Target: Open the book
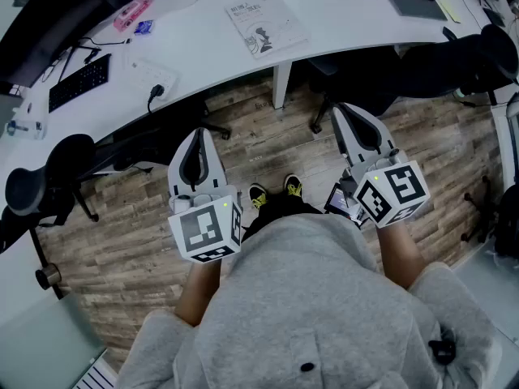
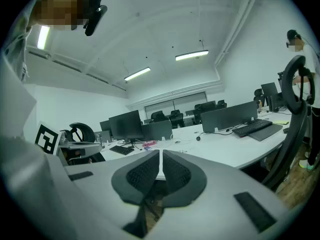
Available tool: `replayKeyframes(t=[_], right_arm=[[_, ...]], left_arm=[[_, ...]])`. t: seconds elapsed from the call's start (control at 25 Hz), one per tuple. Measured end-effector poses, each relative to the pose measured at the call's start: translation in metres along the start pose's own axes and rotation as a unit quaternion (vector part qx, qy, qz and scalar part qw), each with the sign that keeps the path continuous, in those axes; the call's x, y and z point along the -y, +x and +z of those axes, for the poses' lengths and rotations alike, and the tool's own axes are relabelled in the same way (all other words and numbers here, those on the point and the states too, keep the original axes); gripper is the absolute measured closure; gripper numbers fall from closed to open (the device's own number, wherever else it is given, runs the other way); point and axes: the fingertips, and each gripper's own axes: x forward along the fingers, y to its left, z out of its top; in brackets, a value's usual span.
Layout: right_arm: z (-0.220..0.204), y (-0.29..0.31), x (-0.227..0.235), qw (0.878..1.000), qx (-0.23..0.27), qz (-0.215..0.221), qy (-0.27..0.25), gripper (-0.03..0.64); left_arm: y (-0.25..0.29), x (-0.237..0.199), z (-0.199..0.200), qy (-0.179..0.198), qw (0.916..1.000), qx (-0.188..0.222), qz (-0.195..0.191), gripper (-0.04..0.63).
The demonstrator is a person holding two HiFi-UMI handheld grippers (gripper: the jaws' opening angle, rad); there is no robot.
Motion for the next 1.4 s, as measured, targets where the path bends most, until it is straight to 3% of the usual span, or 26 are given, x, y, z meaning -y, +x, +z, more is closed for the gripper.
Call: replayKeyframes(t=[0.44, 0.68, 1.4], right_arm=[[0.005, 0.000, -0.017, 0.999, 0.010, 0.028, 0.017, 0.578], [-0.003, 0.007, -0.038, 0.999, -0.010, 0.045, 0.007, 0.583], [-0.002, 0.014, -0.080, 1.000, -0.006, 0.016, -0.014, 0.584]], left_arm=[[0.004, -0.002, -0.002, -0.007, 0.9997, -0.003, -0.022, 0.580], [0.003, -0.011, -0.002, -0.008, 0.9994, 0.001, -0.034, 0.580], [-0.001, -0.035, 0.000, -0.020, 0.9972, 0.016, -0.070, 0.580]])
